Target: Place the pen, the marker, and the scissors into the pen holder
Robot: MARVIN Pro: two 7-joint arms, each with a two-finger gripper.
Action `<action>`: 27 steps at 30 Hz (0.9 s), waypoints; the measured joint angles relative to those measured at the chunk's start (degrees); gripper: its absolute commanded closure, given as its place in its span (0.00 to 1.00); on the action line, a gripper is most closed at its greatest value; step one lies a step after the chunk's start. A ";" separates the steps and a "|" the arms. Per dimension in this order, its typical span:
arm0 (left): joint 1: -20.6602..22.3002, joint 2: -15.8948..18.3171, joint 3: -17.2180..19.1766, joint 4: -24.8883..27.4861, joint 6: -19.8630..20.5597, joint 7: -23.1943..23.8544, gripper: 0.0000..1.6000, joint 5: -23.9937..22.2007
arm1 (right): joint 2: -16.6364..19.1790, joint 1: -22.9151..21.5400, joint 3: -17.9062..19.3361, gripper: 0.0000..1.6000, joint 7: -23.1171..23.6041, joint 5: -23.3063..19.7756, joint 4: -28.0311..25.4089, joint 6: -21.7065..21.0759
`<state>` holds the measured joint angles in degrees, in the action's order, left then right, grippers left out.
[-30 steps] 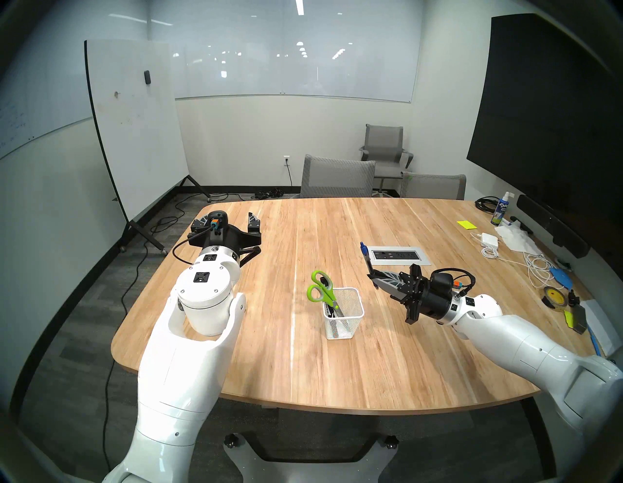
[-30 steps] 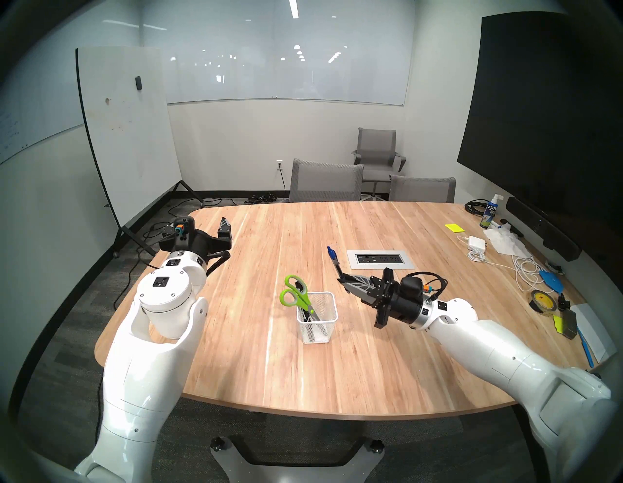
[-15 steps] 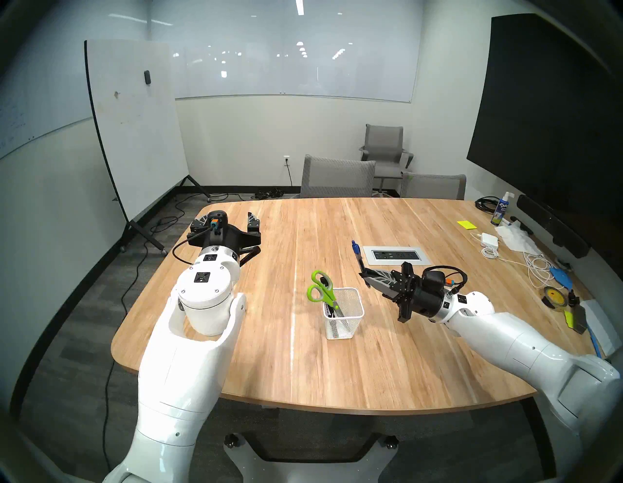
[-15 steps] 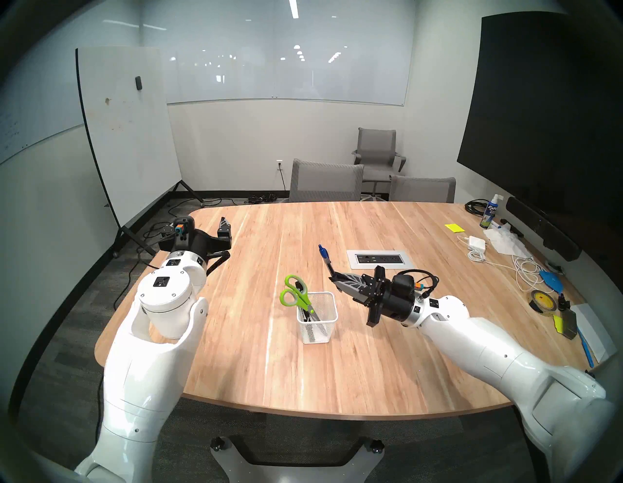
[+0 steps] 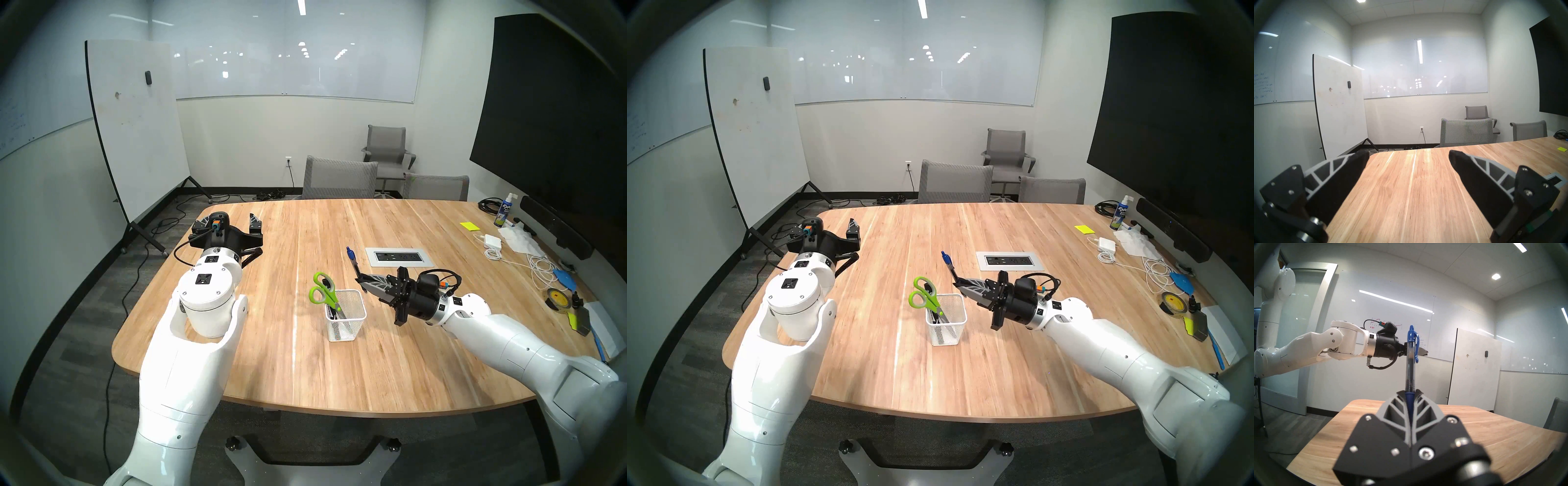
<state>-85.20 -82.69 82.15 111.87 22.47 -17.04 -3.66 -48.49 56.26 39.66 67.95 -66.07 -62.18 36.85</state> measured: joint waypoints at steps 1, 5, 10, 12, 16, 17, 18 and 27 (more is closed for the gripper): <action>0.00 0.00 0.00 0.00 0.00 0.01 0.00 0.00 | -0.16 -0.09 -0.05 1.00 0.12 0.09 0.20 -0.12; 0.00 -0.02 0.00 0.00 0.00 0.03 0.00 0.00 | -0.88 -0.42 -0.30 1.00 0.60 0.46 1.11 -0.59; 0.00 -0.04 0.00 0.01 0.00 0.05 0.00 0.00 | -1.80 -0.76 -0.56 1.00 1.09 0.86 2.37 -1.02; 0.00 -0.05 0.00 0.01 0.00 0.06 0.00 0.00 | -2.16 -0.90 -0.64 1.00 1.26 1.01 2.83 -1.18; 0.00 -0.06 0.00 0.01 0.00 0.08 0.00 0.00 | -2.74 -1.17 -0.80 1.00 1.60 1.29 3.57 -1.53; 0.00 -0.07 0.01 0.01 0.00 0.08 0.00 0.00 | -2.93 -1.27 -0.85 1.00 1.71 1.38 3.82 -1.65; 0.00 -0.07 0.01 0.01 0.00 0.09 0.00 0.00 | -3.14 -1.39 -0.91 1.00 1.85 1.50 4.11 -1.77; 0.00 -0.09 0.02 0.01 0.00 0.12 0.00 0.03 | -4.55 -2.15 -1.43 1.00 2.80 2.34 6.24 -2.60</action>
<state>-85.20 -82.79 82.16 111.89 22.47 -16.92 -3.63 -53.04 54.10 38.24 70.75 -63.73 -55.93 34.25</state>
